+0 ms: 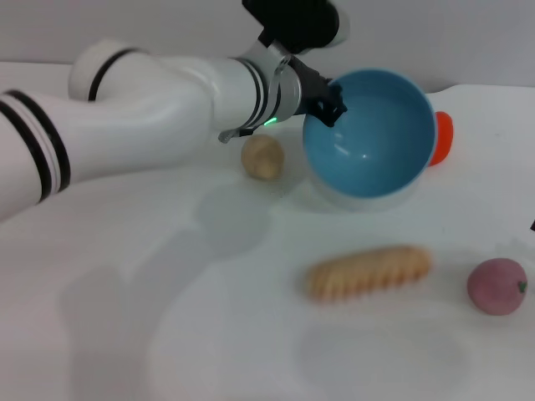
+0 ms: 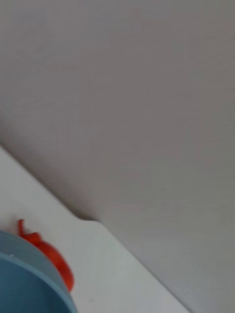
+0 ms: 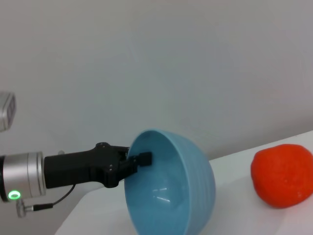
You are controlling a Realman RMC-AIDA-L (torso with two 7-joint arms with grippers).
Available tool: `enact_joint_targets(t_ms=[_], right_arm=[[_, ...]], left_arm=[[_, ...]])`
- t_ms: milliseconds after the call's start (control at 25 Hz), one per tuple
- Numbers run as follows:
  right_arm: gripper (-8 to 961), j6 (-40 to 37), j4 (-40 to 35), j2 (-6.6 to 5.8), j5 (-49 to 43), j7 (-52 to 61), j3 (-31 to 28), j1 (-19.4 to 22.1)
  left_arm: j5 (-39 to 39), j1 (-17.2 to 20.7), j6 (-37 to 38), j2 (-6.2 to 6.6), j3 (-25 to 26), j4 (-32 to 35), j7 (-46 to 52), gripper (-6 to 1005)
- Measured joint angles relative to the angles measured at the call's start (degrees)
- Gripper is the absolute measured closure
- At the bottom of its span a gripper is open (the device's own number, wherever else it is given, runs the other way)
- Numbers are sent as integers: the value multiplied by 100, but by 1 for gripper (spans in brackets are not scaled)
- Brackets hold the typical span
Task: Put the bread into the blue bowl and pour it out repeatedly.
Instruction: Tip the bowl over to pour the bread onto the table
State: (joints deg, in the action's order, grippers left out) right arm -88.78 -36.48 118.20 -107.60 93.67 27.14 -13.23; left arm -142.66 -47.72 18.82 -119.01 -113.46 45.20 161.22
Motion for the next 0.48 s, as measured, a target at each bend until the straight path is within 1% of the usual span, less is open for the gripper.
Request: enact_joint_targets(t_ms=[40,80,120,200,240,360,440,480], right_arm=[[543,-12,2,0,-4,1,-46,15],[543,-20,6,1,-9,1,-85,31],[543,-23,9,1,-9,2,-120,52],[543,-25,18,1,-9,3,-156,83],[543,-25,20,1,-9,3,-157,89],[543,-27,25,7,-10,3,-150,94],[543,-29,31,11,-10,-27,-121,77],[543,-49,32,11,-10,-79,-92,59]], left_arm=[[-1,22,-222,1,-98,-53,-6,981],[-13,82,-621,0,-255,-104,-31,981],[-13,82,-621,0,-255,-104,-31,982],[-29,170,-1129,0,-414,-124,-50,983],[-29,187,-1268,0,-449,-132,-51,984],[-3,174,-1461,0,-446,-155,-28,984],[19,141,-1436,0,-358,-136,-1,984],[33,133,-1301,3,-241,-58,4,985]])
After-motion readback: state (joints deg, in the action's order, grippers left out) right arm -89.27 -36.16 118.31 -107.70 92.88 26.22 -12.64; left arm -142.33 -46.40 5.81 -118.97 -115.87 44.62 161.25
